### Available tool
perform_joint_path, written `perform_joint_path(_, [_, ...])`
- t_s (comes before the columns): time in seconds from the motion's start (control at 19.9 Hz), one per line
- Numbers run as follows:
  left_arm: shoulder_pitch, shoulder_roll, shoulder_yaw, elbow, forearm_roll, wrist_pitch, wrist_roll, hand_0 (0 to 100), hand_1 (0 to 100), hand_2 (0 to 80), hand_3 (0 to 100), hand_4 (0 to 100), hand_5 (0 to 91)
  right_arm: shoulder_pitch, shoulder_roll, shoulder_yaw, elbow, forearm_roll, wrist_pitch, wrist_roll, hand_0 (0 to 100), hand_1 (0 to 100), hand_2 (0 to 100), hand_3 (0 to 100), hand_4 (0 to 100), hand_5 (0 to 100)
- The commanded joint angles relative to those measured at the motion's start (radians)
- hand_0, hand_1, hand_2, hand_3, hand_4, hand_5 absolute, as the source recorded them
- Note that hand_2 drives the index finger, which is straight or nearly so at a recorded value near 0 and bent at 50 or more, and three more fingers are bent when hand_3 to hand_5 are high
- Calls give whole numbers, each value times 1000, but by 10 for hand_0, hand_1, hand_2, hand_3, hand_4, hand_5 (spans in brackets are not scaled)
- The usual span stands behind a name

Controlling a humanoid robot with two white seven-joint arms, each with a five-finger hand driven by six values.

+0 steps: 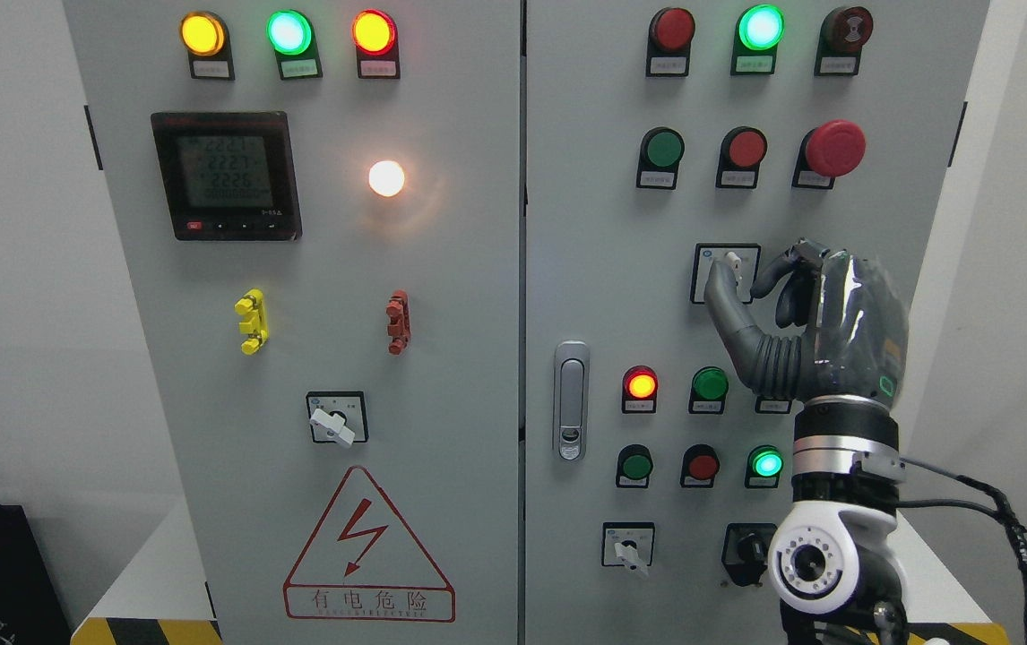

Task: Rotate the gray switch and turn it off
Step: 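Release the switch handle and pull the right hand back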

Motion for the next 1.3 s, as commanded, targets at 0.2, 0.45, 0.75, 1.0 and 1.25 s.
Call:
perform_joint_path(0.2, [-9, -1, 8, -25, 20, -1, -1, 120, 389, 0, 0, 0, 0, 94, -47, -13, -103, -1, -186, -88, 306, 390, 538, 971, 942, 976])
perform_joint_path(0.45, [-9, 1, 8, -25, 20, -1, -1, 120, 389, 0, 0, 0, 0, 164, -77, -30, -123, -2, -347, -93, 296, 321, 382, 510, 398, 284])
perform_joint_path(0.75, [-9, -1, 8, -25, 20, -1, -1, 120, 389, 0, 0, 0, 0, 258, -158, -51, -173, -2, -443, -93, 305, 233, 197, 143, 44, 0])
perform_joint_path(1.0, [-9, -1, 8, -25, 20, -1, -1, 120, 389, 0, 0, 0, 0, 331, -245, -67, -189, -5, -455, -103, 303, 217, 121, 69, 0, 0])
perform_joint_path(1.25, [-9, 1, 8, -25, 20, -1, -1, 120, 389, 0, 0, 0, 0, 345, -277, -68, -189, -9, -463, -106, 306, 195, 94, 41, 0, 0])
